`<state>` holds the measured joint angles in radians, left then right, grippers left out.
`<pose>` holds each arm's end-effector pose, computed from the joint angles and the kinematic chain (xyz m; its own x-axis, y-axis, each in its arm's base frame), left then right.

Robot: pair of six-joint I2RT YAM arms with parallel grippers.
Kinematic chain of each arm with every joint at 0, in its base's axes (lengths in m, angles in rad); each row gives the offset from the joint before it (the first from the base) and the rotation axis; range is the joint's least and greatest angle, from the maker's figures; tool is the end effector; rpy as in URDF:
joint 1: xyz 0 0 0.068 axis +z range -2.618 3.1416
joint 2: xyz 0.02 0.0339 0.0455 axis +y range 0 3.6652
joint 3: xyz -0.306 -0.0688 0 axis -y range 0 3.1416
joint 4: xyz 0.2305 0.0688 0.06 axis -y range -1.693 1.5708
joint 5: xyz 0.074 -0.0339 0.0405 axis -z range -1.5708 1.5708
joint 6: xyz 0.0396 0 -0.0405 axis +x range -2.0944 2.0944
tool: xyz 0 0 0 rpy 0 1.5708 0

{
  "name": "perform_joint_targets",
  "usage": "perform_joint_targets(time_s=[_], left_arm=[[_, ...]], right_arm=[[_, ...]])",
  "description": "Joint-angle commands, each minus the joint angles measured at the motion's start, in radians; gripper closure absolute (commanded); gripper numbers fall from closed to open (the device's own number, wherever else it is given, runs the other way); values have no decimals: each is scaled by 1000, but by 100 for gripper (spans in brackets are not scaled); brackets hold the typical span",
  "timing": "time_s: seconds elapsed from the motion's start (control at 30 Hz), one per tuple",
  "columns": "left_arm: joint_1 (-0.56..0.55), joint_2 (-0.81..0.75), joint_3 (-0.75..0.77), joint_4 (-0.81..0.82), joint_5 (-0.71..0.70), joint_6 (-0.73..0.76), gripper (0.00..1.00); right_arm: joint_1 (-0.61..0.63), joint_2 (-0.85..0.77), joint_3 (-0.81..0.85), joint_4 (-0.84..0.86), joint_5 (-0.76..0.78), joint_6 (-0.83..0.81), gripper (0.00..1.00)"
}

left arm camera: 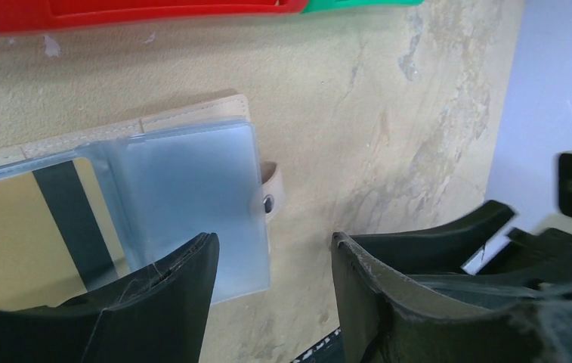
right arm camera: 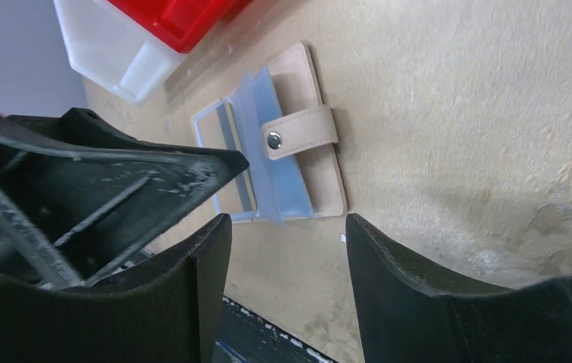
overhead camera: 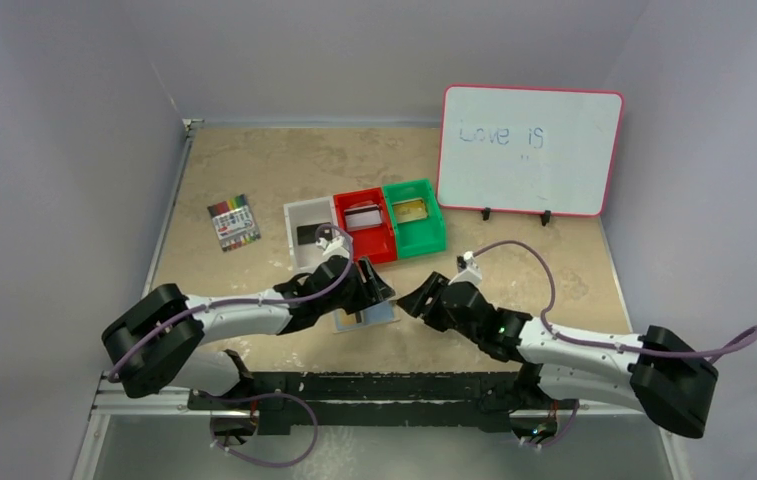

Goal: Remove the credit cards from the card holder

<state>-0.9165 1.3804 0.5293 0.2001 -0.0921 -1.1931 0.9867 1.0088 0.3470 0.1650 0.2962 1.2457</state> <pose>0.1547 -0.1957 0.2114 -0.8290 -0.4399 -0.3452 -0.0678 0.6918 -0.7189 0.1056 0.1388 0.2248 -0.7059 0.5757 -0.4126 0.0394 0.6136 0.7886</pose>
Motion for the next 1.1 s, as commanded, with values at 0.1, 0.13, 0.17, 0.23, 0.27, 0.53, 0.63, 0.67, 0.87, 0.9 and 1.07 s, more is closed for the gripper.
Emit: perform_joint_targets(time_s=[0.1,0.13,0.17,0.23,0.27,0.53,0.63,0.67,0.87,0.9,1.07], left_arm=[[6,-52,-6,-5,-34,27,44],[5,-54,-10,-3,-35,25,44],[5,-58,-14,-2,-36,24,44],[6,-75,-22,-4,-46,20,45],[5,-88,-28,-4,-54,17,45],[6,-134,-61,-12,-76,-8,46],[5,-159,-79,-32,-122,-37,48],[6,-171,-85,-39,-138,-44,48],[5,-188,-90,-77,-170,-64,50],[5,-180,-90,-75,-167,-65,50],[5,-132,-64,-89,-138,-50,52]], right_arm=[[-6,92,-97,425,-15,215,36],[-6,114,-94,443,-13,228,34],[-6,146,-93,466,-14,251,34],[-9,194,-93,522,-15,282,34],[-10,218,-96,554,-16,296,34],[-19,349,-78,638,6,347,34],[-30,378,-83,669,10,361,35],[-37,387,-86,677,7,364,36],[-82,451,-82,738,-31,357,37],[-88,464,-76,746,-42,351,37],[-102,511,-69,802,-75,357,38]])
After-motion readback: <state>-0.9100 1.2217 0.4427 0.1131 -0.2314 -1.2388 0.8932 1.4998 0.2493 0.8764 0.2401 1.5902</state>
